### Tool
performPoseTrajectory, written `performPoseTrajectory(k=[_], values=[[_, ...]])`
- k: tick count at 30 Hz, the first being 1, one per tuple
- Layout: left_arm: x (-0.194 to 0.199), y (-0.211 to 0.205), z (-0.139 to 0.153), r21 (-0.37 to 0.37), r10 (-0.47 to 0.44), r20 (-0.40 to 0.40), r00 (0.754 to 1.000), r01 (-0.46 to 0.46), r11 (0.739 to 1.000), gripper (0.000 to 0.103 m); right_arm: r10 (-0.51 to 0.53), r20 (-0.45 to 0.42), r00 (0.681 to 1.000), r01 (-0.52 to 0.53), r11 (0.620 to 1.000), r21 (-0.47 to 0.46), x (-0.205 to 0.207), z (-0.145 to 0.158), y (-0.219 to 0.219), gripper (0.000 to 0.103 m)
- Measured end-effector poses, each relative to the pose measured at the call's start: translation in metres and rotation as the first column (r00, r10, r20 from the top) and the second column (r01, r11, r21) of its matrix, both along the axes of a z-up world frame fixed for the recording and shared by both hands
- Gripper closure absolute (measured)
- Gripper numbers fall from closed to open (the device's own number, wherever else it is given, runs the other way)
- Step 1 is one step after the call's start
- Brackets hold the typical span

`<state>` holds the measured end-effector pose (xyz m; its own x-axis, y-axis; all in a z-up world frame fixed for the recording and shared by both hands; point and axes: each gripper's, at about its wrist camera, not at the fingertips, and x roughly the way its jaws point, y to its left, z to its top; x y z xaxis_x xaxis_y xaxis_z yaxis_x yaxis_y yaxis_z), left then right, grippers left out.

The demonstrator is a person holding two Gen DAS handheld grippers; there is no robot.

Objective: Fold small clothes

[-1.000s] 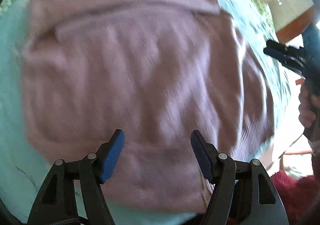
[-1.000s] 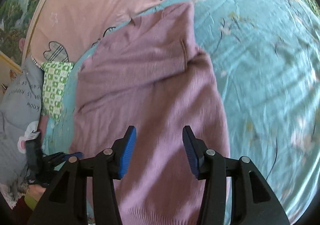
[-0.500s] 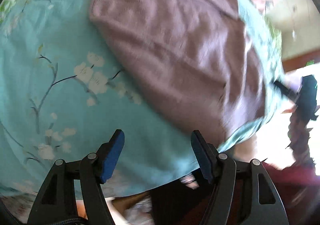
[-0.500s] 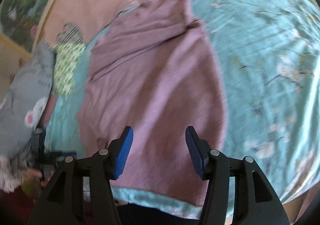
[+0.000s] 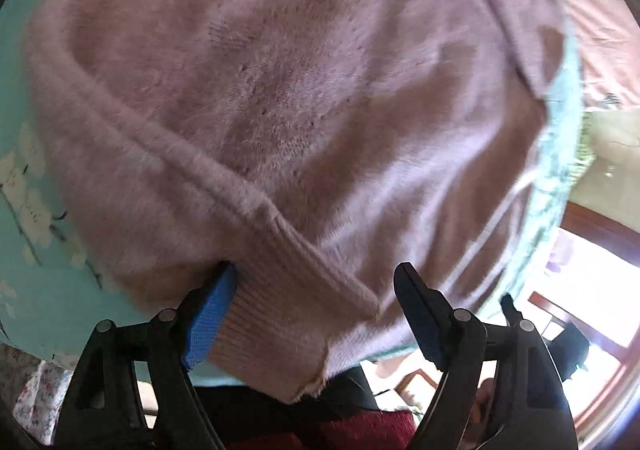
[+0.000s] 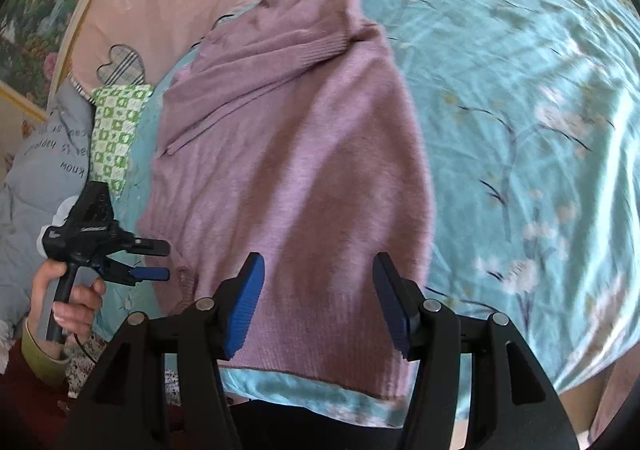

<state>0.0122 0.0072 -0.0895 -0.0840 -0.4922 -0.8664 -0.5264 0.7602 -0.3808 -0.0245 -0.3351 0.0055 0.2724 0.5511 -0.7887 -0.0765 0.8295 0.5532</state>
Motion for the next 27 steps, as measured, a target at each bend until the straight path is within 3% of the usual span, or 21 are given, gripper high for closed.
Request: performPoseTrajectory(k=[3,4,6,8,10,14,18,22,24,27], values=[[0.011,-0.021,0.003,0.078,-0.092,0.036,0.995,0.089,0.993,0.024,-0.034,-0.018,0.999,0.034,0.999,-0.006,-0.006,-0.006,-0.010,0.045],[0.009,-0.026,0.006,0.119,-0.147,0.056,0.988,0.140,0.983,0.035,-0.045,-0.023,0.999,0.045,0.999,-0.008,-0.008,-0.008,-0.014,0.045],[0.002,-0.026,0.013,0.181,-0.209,0.089,0.974,0.191,0.965,0.078,-0.058,-0.029,0.998,0.057,0.998,-0.008,-0.011,-0.010,-0.019,0.045],[-0.010,-0.012,0.017,0.128,-0.177,0.129,0.976,0.160,0.979,0.095,-0.062,-0.038,0.997,0.061,0.998,-0.013,-0.011,-0.012,-0.022,0.045],[-0.031,0.009,0.026,0.087,-0.132,0.175,0.976,0.119,0.989,0.096,-0.060,-0.044,0.997,0.059,0.998,-0.012,-0.011,-0.013,-0.024,0.045],[-0.082,0.039,0.049,0.087,-0.102,0.271,0.957,0.082,0.993,0.097,-0.026,-0.051,0.998,0.025,1.000,-0.017,-0.012,-0.013,-0.023,0.045],[-0.144,0.071,0.049,0.030,-0.038,0.356,0.934,0.029,0.999,0.097,0.011,-0.074,0.997,-0.013,0.999,-0.029,-0.015,-0.019,-0.024,0.045],[-0.176,0.084,0.043,-0.017,-0.015,0.419,0.908,0.024,1.000,0.096,0.011,-0.123,0.992,-0.012,1.000,-0.011,-0.014,-0.035,-0.024,0.045],[-0.177,0.088,0.038,-0.016,-0.016,0.416,0.909,0.025,1.000,0.090,0.013,-0.134,0.991,-0.013,1.000,0.004,-0.011,-0.040,-0.022,0.045],[-0.174,0.087,0.028,0.026,-0.034,0.365,0.930,0.026,0.999,0.064,0.052,-0.151,0.987,-0.046,0.998,0.039,-0.007,-0.043,-0.020,0.045]])
